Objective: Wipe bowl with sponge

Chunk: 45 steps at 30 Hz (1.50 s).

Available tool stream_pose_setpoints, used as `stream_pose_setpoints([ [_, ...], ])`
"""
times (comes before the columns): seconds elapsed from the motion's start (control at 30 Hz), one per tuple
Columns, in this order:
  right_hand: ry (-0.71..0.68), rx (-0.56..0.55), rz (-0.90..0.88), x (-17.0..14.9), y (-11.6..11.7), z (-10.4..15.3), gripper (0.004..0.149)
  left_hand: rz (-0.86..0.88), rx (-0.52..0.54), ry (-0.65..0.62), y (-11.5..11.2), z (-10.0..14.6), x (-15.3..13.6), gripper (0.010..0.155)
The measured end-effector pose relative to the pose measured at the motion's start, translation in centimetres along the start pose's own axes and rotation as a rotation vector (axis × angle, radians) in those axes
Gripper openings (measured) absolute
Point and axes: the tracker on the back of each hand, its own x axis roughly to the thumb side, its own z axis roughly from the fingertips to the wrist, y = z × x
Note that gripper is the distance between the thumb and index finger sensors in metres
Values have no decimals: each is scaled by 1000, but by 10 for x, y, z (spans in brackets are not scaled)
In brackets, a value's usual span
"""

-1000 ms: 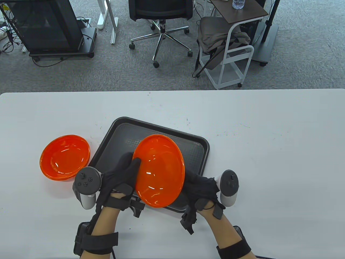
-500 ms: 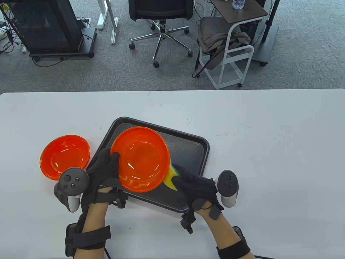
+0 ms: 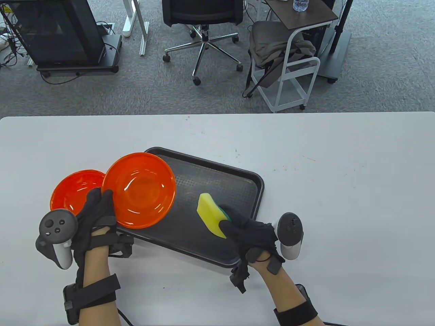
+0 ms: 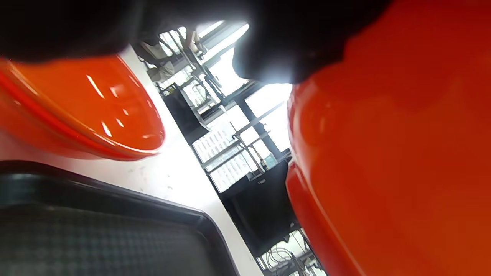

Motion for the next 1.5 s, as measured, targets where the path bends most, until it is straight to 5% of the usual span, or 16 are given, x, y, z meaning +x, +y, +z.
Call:
stream_pose_setpoints([
  [0.27, -2, -9, -43, 1, -4, 0, 50, 109, 138, 197, 27, -5, -41, 56],
  [0.67, 12, -23, -93, -2, -8, 1, 51, 191, 330, 354, 32, -1, -75, 62],
  [1.5, 7, -19, -102, -2, -7, 1, 51, 137, 302, 512, 12, 3, -105, 65],
])
